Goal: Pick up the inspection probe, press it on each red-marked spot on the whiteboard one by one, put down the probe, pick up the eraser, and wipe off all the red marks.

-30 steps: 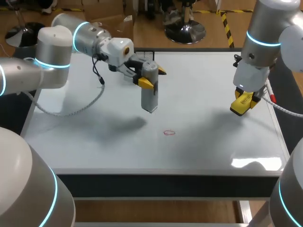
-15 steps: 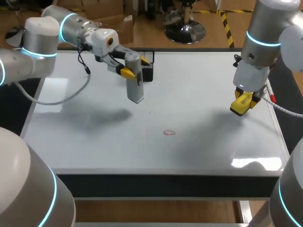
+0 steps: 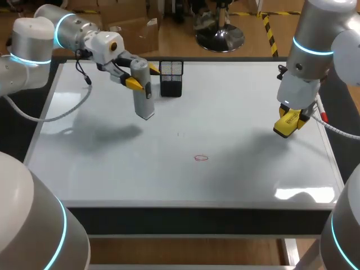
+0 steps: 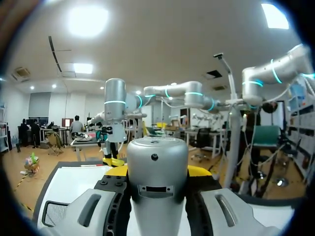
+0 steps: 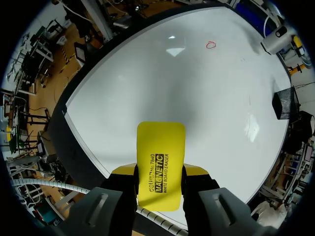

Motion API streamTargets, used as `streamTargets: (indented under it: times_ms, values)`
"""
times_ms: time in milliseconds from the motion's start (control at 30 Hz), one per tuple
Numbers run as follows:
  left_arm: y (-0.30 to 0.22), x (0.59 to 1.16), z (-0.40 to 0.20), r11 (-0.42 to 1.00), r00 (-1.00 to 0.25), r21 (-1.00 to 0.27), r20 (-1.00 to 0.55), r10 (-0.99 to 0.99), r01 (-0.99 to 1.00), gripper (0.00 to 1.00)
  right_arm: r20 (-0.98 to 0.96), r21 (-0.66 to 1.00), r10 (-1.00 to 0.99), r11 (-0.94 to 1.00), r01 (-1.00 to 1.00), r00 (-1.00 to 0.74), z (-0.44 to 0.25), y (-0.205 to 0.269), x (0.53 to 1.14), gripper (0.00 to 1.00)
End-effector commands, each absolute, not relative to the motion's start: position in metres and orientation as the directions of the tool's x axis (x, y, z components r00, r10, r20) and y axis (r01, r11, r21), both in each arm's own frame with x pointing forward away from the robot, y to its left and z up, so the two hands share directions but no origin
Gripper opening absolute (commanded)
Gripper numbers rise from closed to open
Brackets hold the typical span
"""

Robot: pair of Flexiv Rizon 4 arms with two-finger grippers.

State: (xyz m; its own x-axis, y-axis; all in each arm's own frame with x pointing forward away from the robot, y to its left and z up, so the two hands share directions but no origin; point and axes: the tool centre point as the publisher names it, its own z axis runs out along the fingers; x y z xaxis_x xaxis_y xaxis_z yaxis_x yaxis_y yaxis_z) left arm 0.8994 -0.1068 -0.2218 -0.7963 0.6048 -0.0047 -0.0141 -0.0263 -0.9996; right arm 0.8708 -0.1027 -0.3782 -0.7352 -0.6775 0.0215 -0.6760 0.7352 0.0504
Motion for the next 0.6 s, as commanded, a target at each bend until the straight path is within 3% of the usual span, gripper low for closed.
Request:
streamTargets:
  times_ms: [33, 600]
  values:
    - [-0.094, 0.906, -0.223, -0.022, -0.797, -1.0, 0.001, 0.604, -0.018, 0.0, 0.023, 0.048, -0.678, 0.734, -0.677, -0.734, -0.378, -0.103, 0.871, 0.0]
    - [-0.067, 0.918, -0.23, 0.014, -0.815, -0.999, 0.034, 0.579, -0.032, 0.0, 0.023, 0.048, -0.678, 0.734, -0.677, -0.734, -0.378, -0.103, 0.871, 0.0]
